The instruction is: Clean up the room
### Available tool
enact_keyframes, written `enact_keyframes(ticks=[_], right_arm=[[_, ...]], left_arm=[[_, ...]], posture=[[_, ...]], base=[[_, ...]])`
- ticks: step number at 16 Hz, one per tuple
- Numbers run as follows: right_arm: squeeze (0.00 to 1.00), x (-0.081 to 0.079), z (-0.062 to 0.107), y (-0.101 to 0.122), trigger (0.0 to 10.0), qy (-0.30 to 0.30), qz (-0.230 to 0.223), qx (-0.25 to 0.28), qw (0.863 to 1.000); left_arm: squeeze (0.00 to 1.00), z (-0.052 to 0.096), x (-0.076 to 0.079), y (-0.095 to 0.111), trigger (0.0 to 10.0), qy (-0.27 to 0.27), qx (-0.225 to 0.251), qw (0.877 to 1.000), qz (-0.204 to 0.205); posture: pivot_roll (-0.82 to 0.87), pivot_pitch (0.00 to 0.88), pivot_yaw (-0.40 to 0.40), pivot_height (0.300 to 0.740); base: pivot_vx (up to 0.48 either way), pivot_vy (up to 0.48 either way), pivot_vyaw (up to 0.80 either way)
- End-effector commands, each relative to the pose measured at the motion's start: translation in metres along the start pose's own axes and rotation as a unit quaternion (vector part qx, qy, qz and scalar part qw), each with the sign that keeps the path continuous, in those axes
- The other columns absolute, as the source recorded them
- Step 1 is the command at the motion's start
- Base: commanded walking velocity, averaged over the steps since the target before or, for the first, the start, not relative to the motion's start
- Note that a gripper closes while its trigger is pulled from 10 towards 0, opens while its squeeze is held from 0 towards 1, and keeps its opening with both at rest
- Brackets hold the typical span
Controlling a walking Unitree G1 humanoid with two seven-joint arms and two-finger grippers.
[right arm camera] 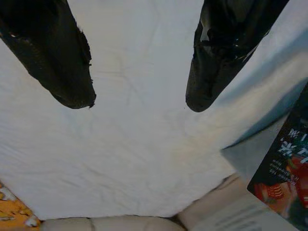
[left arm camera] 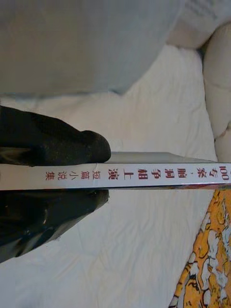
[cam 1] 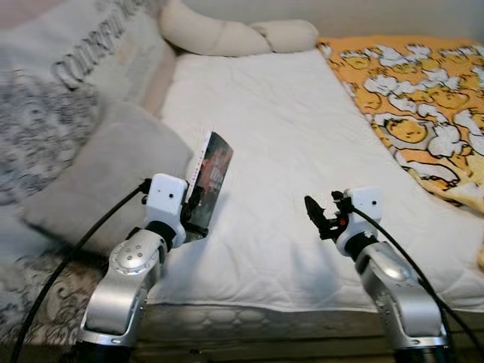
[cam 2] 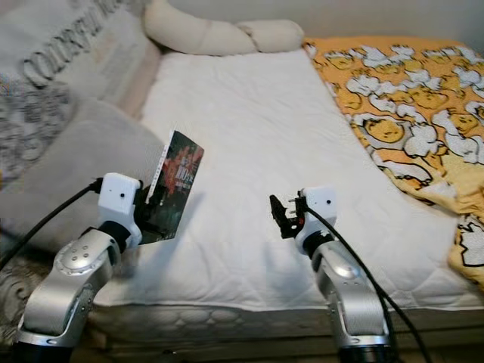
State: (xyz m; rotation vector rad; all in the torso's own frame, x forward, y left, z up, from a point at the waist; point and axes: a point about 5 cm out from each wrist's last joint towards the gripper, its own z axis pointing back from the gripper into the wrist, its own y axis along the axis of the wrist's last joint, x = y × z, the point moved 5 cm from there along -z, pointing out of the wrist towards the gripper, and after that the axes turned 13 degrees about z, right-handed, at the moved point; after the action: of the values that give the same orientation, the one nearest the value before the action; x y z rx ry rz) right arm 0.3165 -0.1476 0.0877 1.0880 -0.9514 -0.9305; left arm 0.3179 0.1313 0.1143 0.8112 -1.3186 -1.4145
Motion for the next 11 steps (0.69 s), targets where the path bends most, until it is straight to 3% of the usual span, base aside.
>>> enact_keyframes(ticks=[1,3,7,10,11], right_arm=[[0.00,0.004,0.001,0.008,10.0,0.010,0.003,0.012,1.000],[0.00,0.002,0.003,0.012,10.0,0.071,0.032,0.013,0.997],[0.00,0.003,0.017,0.026,10.0,0.166,0.055,0.027,0.984],[0.00,0.002,0.026,0.036,10.0,0.218,0.067,0.029,0.973],[0.00,0.002,0.027,0.036,10.0,0.221,0.066,0.028,0.973]], left_arm=[[0.00,-0.007,0.006,0.013,10.0,-0.017,0.013,1.000,0.011],[0.00,-0.024,0.013,0.013,10.0,-0.043,-0.021,0.998,0.048],[0.00,-0.059,0.009,0.005,10.0,-0.044,-0.076,0.987,0.131],[0.00,-0.086,0.015,-0.003,10.0,-0.048,-0.113,0.961,0.248],[0.00,-0.087,0.016,-0.004,10.0,-0.049,-0.115,0.959,0.255]], posture=[[0.01,0.000,0.028,0.740],[0.00,0.000,0.042,0.740],[-0.04,0.000,0.062,0.740],[-0.08,0.004,0.076,0.740],[-0.08,0.004,0.076,0.740]], base=[[0.000,0.000,0.00],[0.000,0.000,0.00],[0.000,0.000,0.00],[0.000,0.000,0.00],[0.000,0.000,0.00]])
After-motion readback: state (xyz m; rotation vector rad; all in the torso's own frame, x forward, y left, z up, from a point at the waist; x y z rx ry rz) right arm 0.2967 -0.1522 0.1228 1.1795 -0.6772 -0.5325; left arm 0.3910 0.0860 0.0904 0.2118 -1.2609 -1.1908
